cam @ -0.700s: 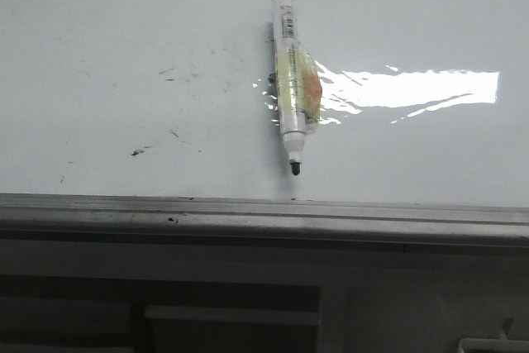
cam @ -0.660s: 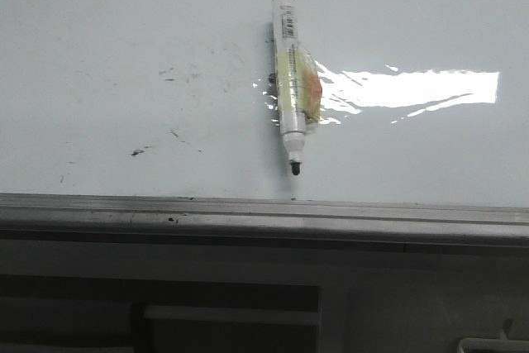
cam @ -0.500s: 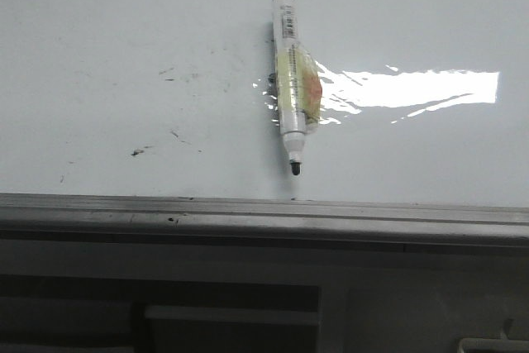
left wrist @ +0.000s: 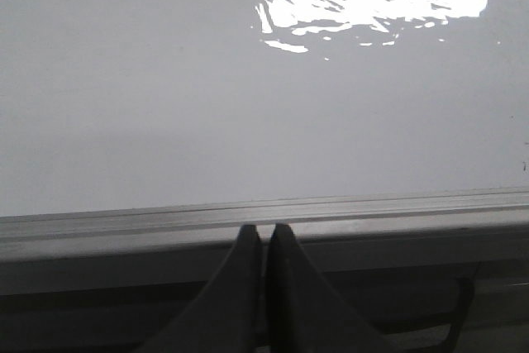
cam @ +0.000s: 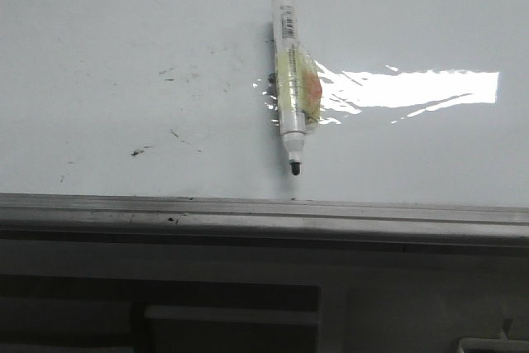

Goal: Write number 5 on whiteboard

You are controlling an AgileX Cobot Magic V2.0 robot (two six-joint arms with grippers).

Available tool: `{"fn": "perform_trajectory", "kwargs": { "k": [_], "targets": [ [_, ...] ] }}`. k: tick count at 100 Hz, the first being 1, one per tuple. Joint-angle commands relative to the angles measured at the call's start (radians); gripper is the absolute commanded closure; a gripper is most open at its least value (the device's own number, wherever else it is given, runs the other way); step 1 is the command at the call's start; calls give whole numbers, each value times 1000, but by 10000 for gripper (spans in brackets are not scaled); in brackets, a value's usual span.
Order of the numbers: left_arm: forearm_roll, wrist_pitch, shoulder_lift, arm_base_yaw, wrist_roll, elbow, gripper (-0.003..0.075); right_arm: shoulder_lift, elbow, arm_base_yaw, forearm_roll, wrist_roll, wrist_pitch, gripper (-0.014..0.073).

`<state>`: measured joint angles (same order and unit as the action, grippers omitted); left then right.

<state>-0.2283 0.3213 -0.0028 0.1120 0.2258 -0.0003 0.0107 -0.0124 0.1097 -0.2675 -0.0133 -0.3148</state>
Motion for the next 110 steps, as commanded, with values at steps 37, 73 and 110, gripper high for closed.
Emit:
{"fn": "perform_trajectory", "kwargs": {
  "k": [37,73,110],
  "targets": [
    [-249,-172,-27,-2,-8,24,733,17,-21,-6,-19,5,221,657],
    [-959,-286,-27,-2,-8,21,733,17,-2,-6,252,-102,515,657],
    [-494,-42,149,1,101,-305,741,-51,240,-6,280,-102,272,657]
  ]
}}
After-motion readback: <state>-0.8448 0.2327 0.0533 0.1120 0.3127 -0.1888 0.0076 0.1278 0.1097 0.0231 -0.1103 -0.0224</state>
